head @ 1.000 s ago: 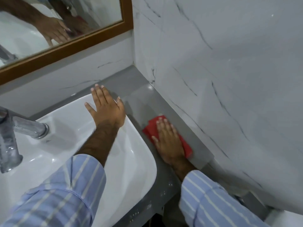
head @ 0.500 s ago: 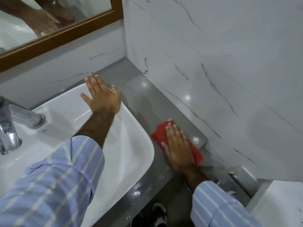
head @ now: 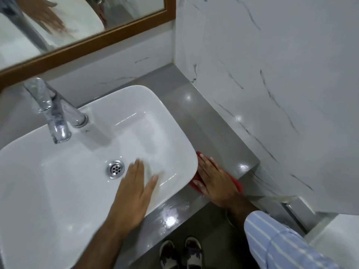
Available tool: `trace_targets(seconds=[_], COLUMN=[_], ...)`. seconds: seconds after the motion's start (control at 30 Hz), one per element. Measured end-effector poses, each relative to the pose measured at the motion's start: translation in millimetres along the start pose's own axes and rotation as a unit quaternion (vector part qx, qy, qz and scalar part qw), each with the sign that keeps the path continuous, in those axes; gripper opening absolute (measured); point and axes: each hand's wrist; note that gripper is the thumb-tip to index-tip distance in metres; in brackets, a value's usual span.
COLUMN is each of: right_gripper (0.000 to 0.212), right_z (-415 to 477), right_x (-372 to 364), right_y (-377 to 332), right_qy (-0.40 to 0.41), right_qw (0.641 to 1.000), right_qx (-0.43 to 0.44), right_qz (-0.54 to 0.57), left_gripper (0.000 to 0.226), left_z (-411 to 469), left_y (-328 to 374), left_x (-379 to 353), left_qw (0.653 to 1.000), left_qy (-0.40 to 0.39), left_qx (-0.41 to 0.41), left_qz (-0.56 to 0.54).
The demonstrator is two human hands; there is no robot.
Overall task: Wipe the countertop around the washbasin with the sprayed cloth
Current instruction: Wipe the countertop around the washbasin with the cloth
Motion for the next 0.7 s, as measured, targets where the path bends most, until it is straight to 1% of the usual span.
trace_targets(seconds=[0.07,0.13,0.17,0.23,0.3,0.33,0.4,0.47,0.5,0.53,0.6,0.7], right_gripper=[0.072,0.068,0.067,0.066,0.067,0.068,0.071,0.072,0.071,0.071,0.071,0.069], right_z=[1,0,-3,-14,-23,-26,-29,-31,-31,-32,-37,-52], right_x=[-6,-19,-28,-42,-43,-41,-35,-34,-37,-41,-55,-79], right_y=[-10,-36,-52,-73,-62,-51,-32,-29,-38,-53,-96,-154], right_qy=[0.022,0.04,0.04,0.036,0.05,0.066,0.104,0.13,0.138,0.139,0.131,0.062], right_qw=[0.999,0.996,0.996,0.998,0.999,0.998,0.991,0.976,0.97,0.97,0.981,0.998], right_qx=[-0.032,-0.077,-0.077,-0.051,-0.016,-0.017,-0.082,-0.174,-0.2,-0.201,-0.14,-0.01], right_qz=[0.004,0.005,-0.002,-0.007,-0.003,-0.002,0.004,0.001,0.0,0.002,0.012,0.016], left_gripper=[0.1,0.097,0.092,0.08,0.076,0.078,0.081,0.072,0.065,0.061,0.057,0.057], left_z=[-48,-72,-82,-100,-117,-126,-142,-142,-138,-134,-133,-133], left_y=[-44,-75,-87,-105,-130,-144,-169,-180,-179,-178,-180,-186], left_x=[8,23,30,48,68,76,86,85,82,80,77,77], left_qw=[0.998,0.996,0.994,0.989,0.982,0.976,0.961,0.948,0.944,0.942,0.94,0.938], left_qy=[-0.019,-0.002,0.017,0.058,0.078,0.084,0.105,0.153,0.174,0.183,0.19,0.191], left_qx=[0.06,0.077,0.086,0.112,0.118,0.107,0.059,0.009,-0.008,-0.012,-0.013,-0.022], left_qz=[0.01,0.046,0.064,0.077,0.127,0.171,0.248,0.28,0.281,0.281,0.285,0.288])
Point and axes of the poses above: each hand's wrist, its own z-axis towards the middle knuckle, its own x-axis out of the back of the hand, y = z × x, and after that the axes turned 3 degrees about x, right-handed
